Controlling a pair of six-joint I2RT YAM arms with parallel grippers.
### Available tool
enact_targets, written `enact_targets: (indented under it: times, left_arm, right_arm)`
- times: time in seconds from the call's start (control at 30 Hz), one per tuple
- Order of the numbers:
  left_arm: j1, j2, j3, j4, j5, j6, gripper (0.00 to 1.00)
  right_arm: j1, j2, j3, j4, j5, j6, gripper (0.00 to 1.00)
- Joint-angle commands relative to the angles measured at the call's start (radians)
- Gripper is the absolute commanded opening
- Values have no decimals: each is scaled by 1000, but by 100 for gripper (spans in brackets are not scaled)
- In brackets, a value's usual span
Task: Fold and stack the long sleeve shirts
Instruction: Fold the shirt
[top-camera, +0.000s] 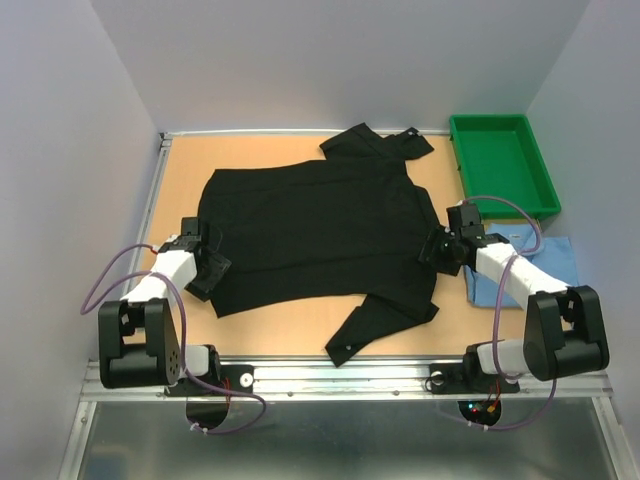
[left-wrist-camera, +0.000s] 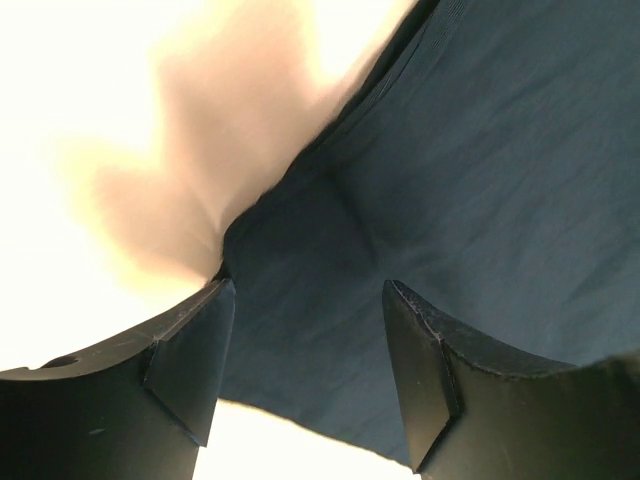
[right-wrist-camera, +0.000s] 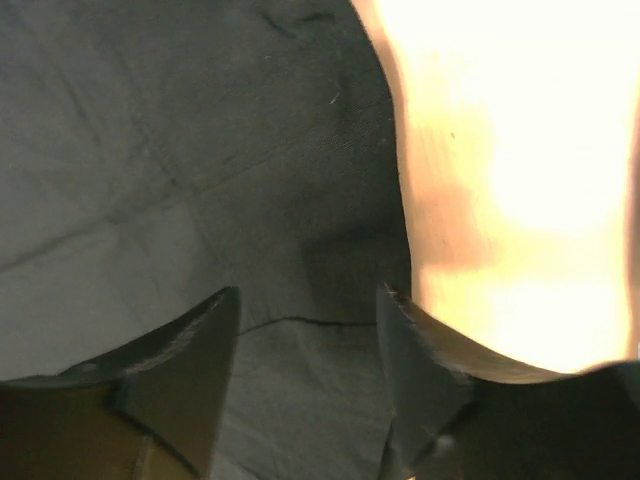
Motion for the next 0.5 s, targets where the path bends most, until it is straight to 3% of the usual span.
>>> enact_targets:
  times: [0.0,0.1,0.23,0.47]
  left_arm:
    - [-4,65,47,44,-52,48,70]
    - [-4,134,79,55,-72,77,69]
    - [-2,220,134,67,-97,110,67]
    - [-1,396,286,82,-100,149,66]
  right_arm:
    - [-7,30,3,66,4,17,53]
    - [-7,78,11,82,23,26,44]
    - [-7,131,28,101,52,34,40]
    - [-9,228,83,131,113,42,38]
